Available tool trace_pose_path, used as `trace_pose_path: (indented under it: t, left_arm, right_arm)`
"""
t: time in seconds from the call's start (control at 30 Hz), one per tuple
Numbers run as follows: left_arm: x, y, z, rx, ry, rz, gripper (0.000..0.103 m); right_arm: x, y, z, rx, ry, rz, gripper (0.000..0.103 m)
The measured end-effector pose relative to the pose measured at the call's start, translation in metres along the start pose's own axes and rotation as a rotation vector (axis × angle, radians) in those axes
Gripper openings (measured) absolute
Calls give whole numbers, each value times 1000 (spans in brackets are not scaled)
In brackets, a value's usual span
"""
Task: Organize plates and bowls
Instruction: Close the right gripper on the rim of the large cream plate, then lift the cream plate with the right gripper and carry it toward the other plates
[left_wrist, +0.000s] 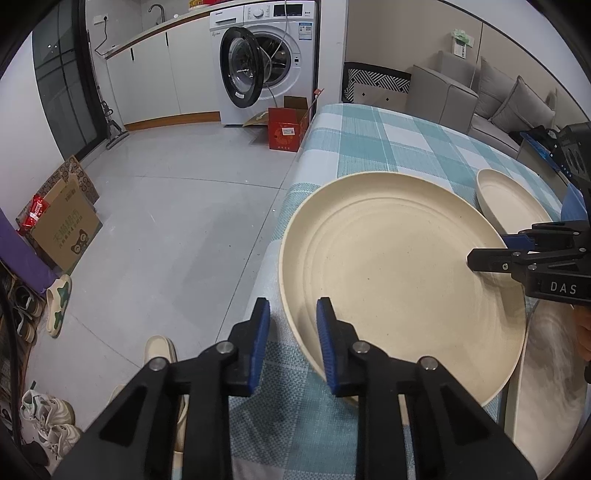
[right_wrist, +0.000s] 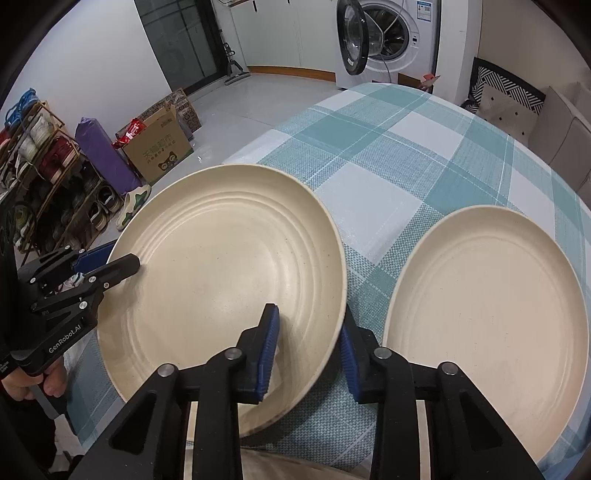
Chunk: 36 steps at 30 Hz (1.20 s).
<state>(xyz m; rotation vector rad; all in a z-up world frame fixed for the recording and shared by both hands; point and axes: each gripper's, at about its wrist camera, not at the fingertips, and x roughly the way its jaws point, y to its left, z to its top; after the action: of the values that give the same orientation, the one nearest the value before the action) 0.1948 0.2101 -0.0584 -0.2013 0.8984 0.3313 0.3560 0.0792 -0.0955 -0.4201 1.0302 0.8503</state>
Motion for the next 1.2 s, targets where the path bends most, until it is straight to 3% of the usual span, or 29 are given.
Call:
trace_pose_path:
  t: [0.1, 0.33, 0.83, 1.2]
  left_arm:
    - [1, -2, 2, 7, 5, -6, 15]
    - [0, -1, 4, -10, 10, 4, 13]
    - [-17, 7, 6, -33, -20, 29, 13]
    - [-42, 4, 14, -26, -69, 21, 13]
  right_arm:
    - [0, -1, 0, 7, -1, -7, 23]
    - [-1, -1, 1, 9, -10, -21, 19]
    - [-9, 9, 11, 4, -24, -8, 18]
    - [-38, 12, 12, 7, -64, -22, 18]
